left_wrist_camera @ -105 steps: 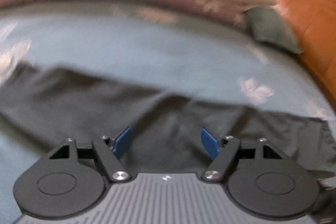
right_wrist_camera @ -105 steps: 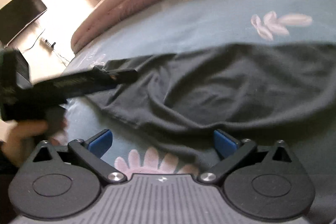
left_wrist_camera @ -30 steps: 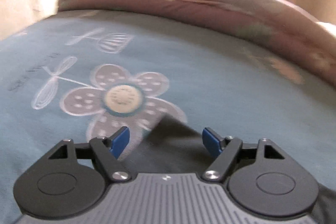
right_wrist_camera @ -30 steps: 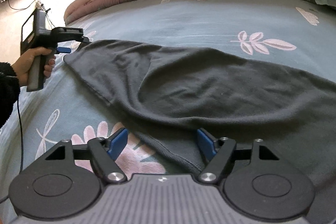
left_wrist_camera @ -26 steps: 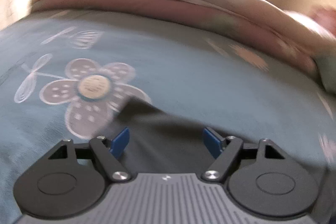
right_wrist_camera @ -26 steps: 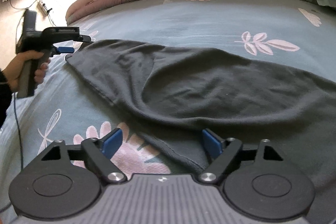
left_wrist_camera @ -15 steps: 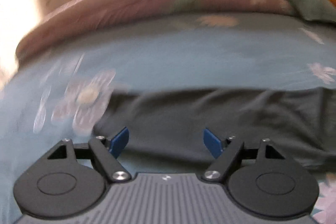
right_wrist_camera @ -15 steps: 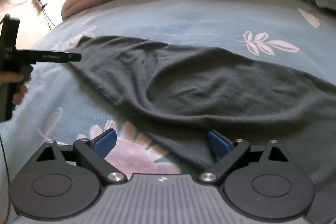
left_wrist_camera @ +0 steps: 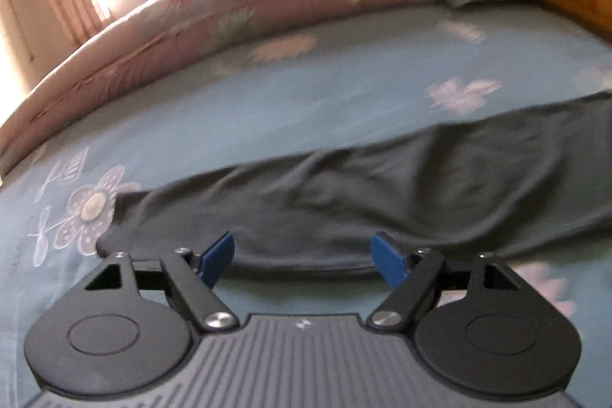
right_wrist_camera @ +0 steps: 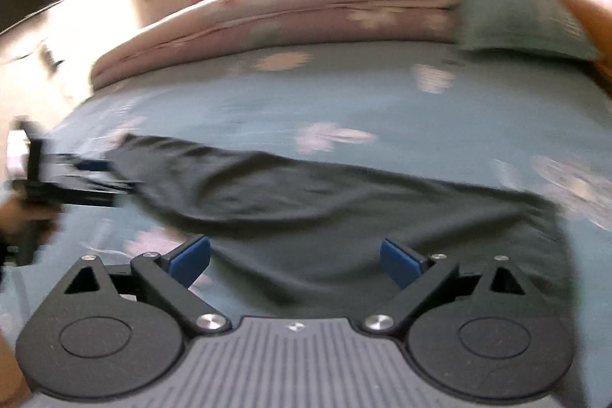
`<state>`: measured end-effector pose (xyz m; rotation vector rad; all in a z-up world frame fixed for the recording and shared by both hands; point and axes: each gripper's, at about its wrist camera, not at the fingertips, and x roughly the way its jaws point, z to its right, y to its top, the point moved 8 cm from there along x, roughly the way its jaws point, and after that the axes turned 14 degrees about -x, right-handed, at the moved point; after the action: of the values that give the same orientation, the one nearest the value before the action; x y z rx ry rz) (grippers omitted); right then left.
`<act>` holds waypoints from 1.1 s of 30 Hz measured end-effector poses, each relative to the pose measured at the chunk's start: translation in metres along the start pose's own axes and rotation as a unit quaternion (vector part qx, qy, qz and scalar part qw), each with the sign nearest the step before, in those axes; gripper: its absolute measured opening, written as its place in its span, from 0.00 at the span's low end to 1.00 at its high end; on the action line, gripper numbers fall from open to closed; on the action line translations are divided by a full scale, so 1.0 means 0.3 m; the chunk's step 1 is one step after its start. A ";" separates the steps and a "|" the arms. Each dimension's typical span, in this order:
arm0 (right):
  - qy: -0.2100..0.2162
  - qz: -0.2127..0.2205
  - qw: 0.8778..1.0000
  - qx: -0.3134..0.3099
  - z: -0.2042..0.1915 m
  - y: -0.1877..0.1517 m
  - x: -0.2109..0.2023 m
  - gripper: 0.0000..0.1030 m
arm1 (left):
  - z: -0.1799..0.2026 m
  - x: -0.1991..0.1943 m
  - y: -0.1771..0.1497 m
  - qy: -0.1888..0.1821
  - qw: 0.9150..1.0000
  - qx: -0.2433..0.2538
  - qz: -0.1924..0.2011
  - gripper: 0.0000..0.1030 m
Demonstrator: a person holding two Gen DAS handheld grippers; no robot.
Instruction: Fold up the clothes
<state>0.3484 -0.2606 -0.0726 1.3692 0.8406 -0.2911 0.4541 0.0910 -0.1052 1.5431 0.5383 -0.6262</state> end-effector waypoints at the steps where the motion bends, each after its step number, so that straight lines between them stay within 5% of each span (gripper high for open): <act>1: -0.012 -0.007 1.000 0.013 0.051 -0.041 -0.014 0.96 | 0.031 -0.033 -0.006 -0.018 1.000 -0.005 0.003 0.77; 7: -0.025 -0.008 0.999 0.043 0.214 -0.290 0.008 0.96 | 0.294 -0.154 -0.078 -0.101 0.995 0.006 0.009 0.78; 10: -0.070 -0.082 0.993 0.036 0.266 -0.465 0.025 0.94 | 0.390 -0.180 -0.127 -0.119 0.993 0.017 0.014 0.78; 14: -0.071 -0.096 0.993 -0.011 0.244 -0.554 -0.067 0.95 | 0.467 -0.207 -0.200 -0.140 0.990 0.026 0.011 0.78; 19: -0.066 -0.046 0.997 0.000 0.274 -0.359 -0.097 0.95 | 0.511 -0.218 -0.216 -0.136 0.990 0.020 0.014 0.78; 23: -0.068 -0.019 0.997 -0.039 0.258 -0.110 0.028 0.95 | 0.474 -0.219 -0.194 -0.108 0.994 -0.005 0.028 0.81; 28: -0.048 -0.079 0.994 -0.059 0.197 0.035 0.340 0.95 | 0.398 -0.210 -0.184 -0.082 0.995 -0.028 0.045 0.82; 33: -0.077 -0.178 0.979 -0.060 0.178 0.001 0.590 1.00 | 0.319 -0.185 -0.187 -0.055 0.996 -0.047 0.054 0.82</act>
<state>0.4888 -0.2609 -0.1930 1.0642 0.9552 -0.6062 0.3688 0.0010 -0.1118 1.4308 0.3920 -0.5912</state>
